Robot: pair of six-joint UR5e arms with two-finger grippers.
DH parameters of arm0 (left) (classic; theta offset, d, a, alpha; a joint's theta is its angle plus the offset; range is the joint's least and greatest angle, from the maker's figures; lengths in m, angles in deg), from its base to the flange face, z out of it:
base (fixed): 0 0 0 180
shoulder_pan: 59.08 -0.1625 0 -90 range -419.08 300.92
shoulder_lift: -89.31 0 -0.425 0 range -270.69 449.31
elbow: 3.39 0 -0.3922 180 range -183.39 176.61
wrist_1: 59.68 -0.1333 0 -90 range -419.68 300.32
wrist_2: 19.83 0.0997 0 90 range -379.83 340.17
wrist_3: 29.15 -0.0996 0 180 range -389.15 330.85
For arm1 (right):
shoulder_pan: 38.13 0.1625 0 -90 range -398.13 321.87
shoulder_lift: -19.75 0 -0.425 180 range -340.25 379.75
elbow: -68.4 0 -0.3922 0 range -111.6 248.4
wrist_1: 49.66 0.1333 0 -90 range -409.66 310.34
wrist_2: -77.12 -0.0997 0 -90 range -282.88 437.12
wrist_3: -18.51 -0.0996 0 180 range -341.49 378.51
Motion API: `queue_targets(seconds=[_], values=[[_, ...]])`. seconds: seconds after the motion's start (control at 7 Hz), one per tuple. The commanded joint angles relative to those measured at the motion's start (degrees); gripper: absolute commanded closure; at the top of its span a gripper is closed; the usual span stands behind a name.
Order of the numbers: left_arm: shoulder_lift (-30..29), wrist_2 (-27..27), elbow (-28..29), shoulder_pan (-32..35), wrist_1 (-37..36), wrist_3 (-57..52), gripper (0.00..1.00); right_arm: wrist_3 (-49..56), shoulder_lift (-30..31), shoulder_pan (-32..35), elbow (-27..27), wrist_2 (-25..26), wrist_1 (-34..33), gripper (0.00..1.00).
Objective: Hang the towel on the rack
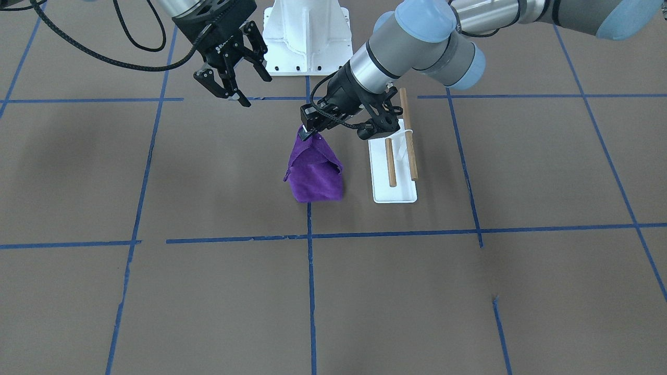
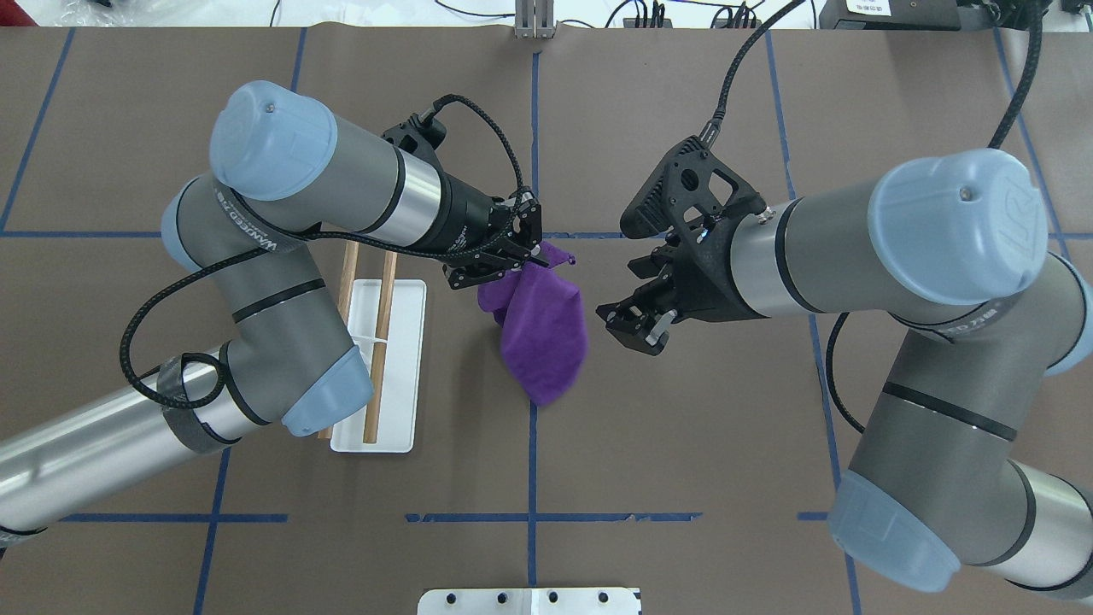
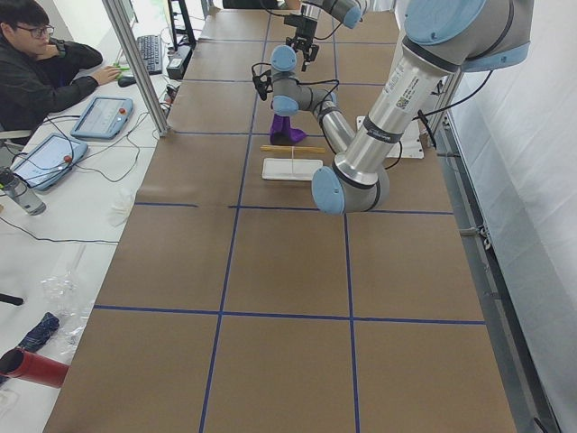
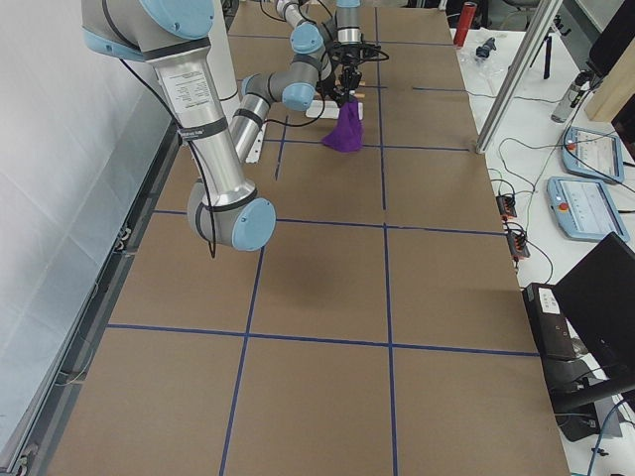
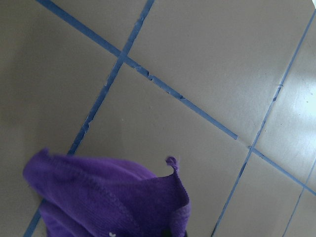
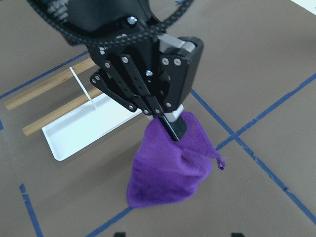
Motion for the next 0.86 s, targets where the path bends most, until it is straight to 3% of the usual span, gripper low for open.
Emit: queue_targets(seconds=[0.0, 0.43, 0.71], values=[[6.44, -0.49, -6.04, 0.21, -0.1, -0.11, 1.0, 0.14, -0.3, 4.7, -1.41, -3.85, -10.33, 0.0], [11.21, -0.58, -9.93, 3.89, -0.54, -3.59, 1.0, 3.19, -0.21, 15.23, -15.08, -10.5, -14.6, 0.0], [19.36, -2.15, -13.8, 5.56, -0.54, -12.2, 1.0, 19.04, -0.03, 25.42, -27.11, -17.27, -14.51, 0.0]])
